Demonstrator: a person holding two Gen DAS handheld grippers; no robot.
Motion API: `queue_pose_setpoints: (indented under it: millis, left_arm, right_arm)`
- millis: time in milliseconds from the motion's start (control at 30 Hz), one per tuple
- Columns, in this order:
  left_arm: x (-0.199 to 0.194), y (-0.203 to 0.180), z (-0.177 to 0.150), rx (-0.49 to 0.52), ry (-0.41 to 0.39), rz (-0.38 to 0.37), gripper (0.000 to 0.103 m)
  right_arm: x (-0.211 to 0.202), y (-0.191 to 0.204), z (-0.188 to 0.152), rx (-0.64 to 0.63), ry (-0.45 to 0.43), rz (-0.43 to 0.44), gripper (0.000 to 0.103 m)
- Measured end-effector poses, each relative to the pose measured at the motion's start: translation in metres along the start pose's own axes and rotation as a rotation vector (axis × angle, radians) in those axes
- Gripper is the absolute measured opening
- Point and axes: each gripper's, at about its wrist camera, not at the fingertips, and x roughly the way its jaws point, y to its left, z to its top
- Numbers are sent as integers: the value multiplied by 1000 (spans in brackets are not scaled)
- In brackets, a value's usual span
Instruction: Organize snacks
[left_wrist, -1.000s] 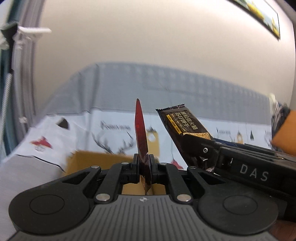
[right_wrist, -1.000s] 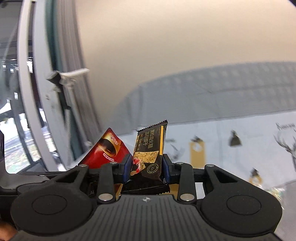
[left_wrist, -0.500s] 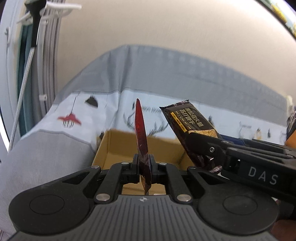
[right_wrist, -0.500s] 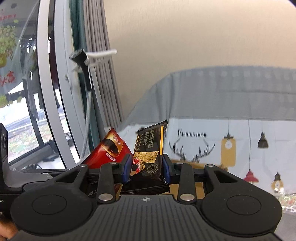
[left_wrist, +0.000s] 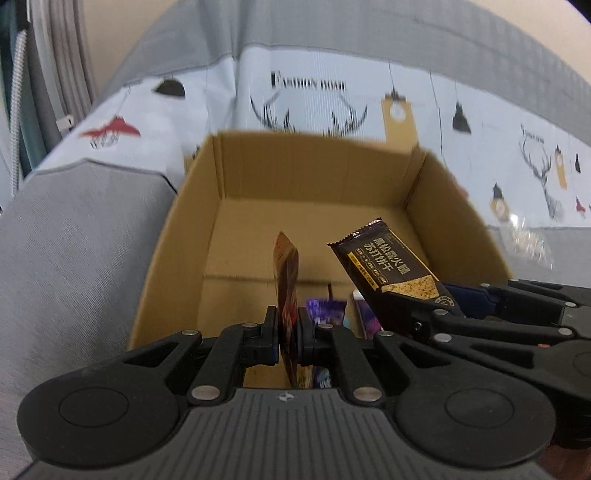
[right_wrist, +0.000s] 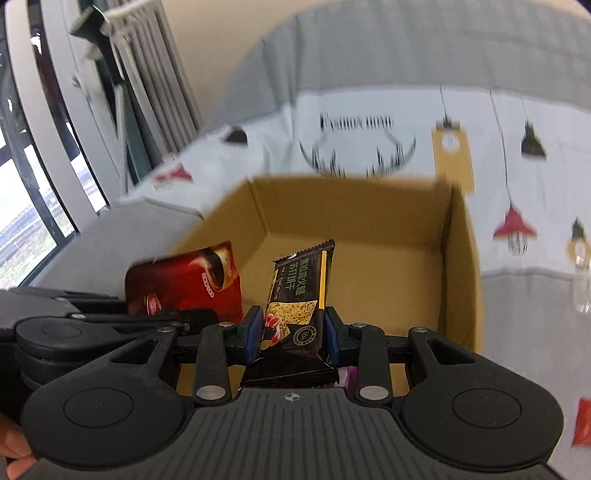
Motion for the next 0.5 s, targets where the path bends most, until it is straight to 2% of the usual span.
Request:
queue_pose_setpoints:
  millis: [100,200,267,300,333,400,500]
  left_arm:
    - [1,5,-2,-20,13,-27,9]
    - [-5,4,-3,-14,3,-17,9]
    - [-13,1,-3,16,-32,-1,11]
    - [-18,-1,-1,28,-51,23,20]
    - [-22,-4,1,31,-61,54,39]
    - [-32,-6,5,21,-95,93,63]
    - [-44,-10,10,-10,-130,32,75]
  right_arm:
    - [7,-2,-5,8,21,19,37]
    - [8,0,-6,1,22,28,37]
    - [6,1,-5,5,15,37,40]
    - [5,-1,-3,13,2,39,41]
    - [1,-1,-2,19,-11,33,43]
    - [-9,-5,0,26,-41,14,47]
    - [-29,-20,2,65,-83,11,57]
